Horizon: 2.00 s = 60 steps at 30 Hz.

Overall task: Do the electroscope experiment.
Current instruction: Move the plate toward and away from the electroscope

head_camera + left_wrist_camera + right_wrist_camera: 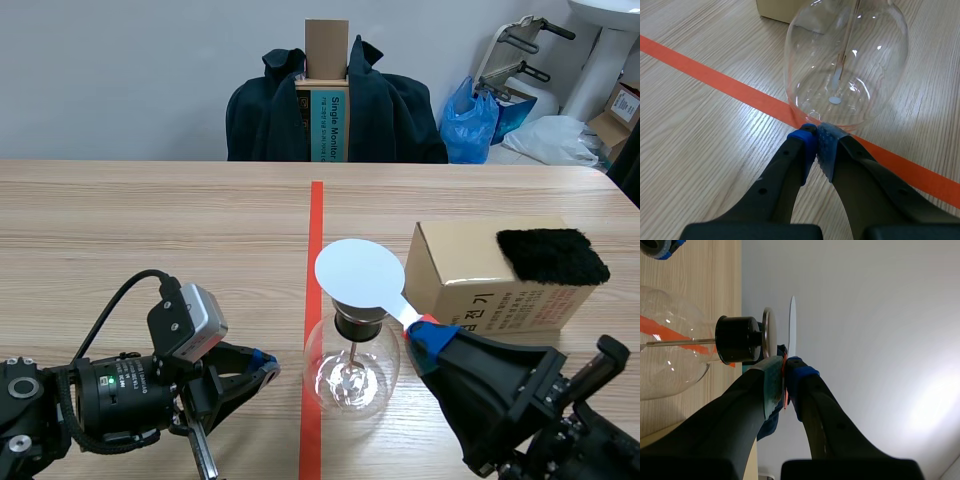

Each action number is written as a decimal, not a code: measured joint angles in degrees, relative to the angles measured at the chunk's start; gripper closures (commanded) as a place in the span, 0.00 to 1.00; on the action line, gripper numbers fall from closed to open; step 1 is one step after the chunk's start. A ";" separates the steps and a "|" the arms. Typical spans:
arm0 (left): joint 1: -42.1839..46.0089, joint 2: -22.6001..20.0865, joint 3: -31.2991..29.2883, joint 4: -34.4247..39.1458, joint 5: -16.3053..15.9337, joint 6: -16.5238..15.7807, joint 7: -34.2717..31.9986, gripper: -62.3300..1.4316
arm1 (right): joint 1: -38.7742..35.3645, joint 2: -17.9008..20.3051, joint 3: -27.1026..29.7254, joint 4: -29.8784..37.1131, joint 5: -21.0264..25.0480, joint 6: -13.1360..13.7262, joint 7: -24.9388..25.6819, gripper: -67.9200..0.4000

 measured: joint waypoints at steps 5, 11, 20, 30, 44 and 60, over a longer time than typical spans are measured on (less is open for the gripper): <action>0.00 0.00 0.00 0.00 0.00 0.00 0.00 0.95 | 0.00 0.00 0.00 0.00 0.00 0.00 0.46 0.98; 0.00 0.00 0.00 0.00 0.00 0.00 0.00 0.95 | 0.00 0.00 0.00 0.00 0.00 0.00 0.46 0.98; 0.00 0.00 0.00 0.00 0.00 0.00 0.00 0.95 | 0.00 0.00 0.00 0.00 0.00 0.00 -1.51 0.98; 0.00 0.00 0.00 0.00 0.00 0.00 0.00 0.95 | 0.00 0.00 0.00 0.00 0.02 0.02 -13.31 0.98; 0.00 0.00 0.00 0.00 0.00 0.00 0.00 0.95 | 0.00 0.00 0.00 0.00 0.04 0.02 -30.91 0.98; 0.00 0.00 0.00 0.00 0.02 0.00 0.00 0.95 | 0.00 0.00 0.00 0.00 0.02 0.02 -18.36 0.98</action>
